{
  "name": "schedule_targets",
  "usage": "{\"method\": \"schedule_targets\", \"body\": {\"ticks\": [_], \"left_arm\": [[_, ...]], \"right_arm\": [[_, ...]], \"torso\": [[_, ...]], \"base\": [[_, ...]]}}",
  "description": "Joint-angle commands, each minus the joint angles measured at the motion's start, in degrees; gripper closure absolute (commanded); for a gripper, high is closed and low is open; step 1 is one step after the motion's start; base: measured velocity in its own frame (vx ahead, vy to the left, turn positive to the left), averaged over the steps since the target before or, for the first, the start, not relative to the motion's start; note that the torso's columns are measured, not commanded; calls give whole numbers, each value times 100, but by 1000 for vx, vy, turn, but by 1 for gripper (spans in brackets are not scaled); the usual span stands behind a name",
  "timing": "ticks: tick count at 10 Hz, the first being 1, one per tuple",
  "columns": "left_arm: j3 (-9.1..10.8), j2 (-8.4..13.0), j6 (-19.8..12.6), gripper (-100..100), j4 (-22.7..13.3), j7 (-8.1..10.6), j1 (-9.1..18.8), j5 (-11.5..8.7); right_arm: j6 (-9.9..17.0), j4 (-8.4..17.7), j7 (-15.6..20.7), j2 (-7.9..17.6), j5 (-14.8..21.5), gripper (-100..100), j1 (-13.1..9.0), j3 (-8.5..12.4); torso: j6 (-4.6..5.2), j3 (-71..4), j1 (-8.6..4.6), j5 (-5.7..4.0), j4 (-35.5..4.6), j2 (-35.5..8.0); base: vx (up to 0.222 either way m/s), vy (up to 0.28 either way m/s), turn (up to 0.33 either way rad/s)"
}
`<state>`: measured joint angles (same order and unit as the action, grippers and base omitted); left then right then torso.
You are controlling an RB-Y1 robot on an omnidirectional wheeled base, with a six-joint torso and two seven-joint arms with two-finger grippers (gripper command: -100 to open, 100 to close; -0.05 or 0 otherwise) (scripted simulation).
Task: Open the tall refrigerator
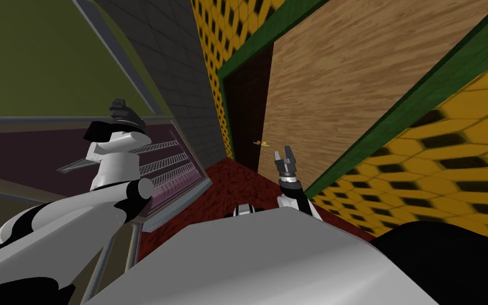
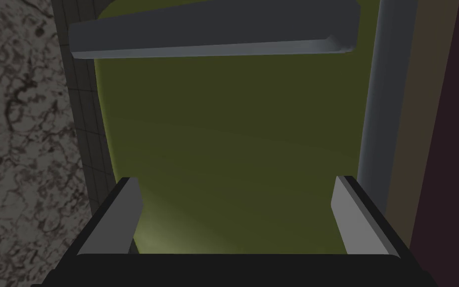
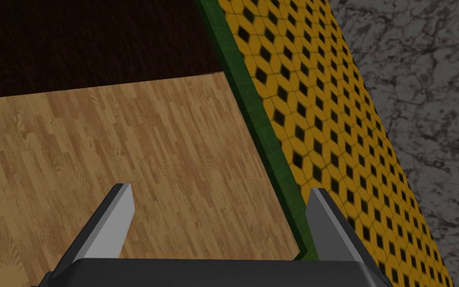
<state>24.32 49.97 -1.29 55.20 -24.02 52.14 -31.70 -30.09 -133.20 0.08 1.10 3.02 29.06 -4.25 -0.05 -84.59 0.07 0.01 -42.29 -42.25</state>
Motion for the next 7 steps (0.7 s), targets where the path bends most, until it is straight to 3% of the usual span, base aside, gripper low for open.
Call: {"method": "schedule_targets", "body": {"ticks": [1,2,5,7], "left_arm": [[-115,388,246,-100,-412,105,-42,-142],[-115,470,246,-100,-412,105,-42,-142],[-87,1086,480,-100,-868,193,-230,-321],[-87,1183,480,-100,-868,193,-230,-321]], "right_arm": [[0,0,0,0,0,0,0,0],[0,0,0,0,0,0,-2,-1],[0,0,0,0,0,0,0,0],[0,0,0,0,0,0,-1,0]], "torso": [[5,-5,-1,1,4,8],[16,-2,-12,-2,4,0],[0,7,-7,-2,-3,-9],[2,2,-4,-1,0,-3]], "base": [[-39,-11,-328],[-48,-8,-243],[-59,-22,-272],[-42,-11,-124]]}}
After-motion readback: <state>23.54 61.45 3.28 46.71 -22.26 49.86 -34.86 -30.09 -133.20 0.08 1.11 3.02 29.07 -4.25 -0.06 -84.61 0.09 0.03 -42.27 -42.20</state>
